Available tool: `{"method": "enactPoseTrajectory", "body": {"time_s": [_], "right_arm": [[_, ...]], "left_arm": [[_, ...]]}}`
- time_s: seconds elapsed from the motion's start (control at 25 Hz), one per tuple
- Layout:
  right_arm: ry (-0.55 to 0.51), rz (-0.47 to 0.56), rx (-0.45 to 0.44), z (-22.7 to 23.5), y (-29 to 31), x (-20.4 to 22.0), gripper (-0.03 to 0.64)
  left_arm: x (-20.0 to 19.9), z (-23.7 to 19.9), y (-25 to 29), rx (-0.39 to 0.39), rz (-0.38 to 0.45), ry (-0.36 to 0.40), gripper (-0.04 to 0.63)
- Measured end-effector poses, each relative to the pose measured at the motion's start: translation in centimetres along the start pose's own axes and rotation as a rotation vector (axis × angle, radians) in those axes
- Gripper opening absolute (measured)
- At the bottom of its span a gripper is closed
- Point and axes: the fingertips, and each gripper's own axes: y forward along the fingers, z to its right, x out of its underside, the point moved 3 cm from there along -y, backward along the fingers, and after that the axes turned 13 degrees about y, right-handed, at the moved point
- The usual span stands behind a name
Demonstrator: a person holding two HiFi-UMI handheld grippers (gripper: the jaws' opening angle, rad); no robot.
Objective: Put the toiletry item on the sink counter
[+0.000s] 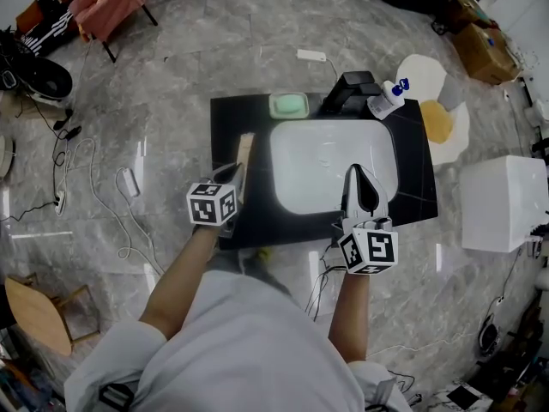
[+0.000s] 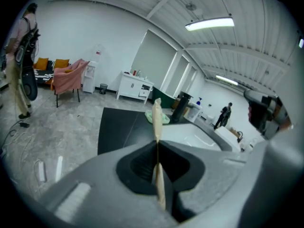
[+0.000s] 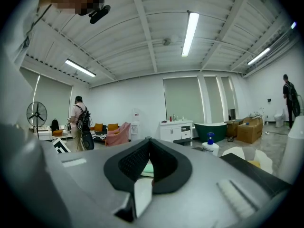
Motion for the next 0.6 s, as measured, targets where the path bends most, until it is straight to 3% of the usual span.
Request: {"method": "enactPoseTrajectory", "body": {"time_s": [0.6], "right_arm": [[0.013, -0.046, 0.022, 1.1, 0.8, 1.8, 0.003]], "left_arm": [[3.9, -1.0, 3.1, 0.001, -0.105, -0.051, 0.014]]}}
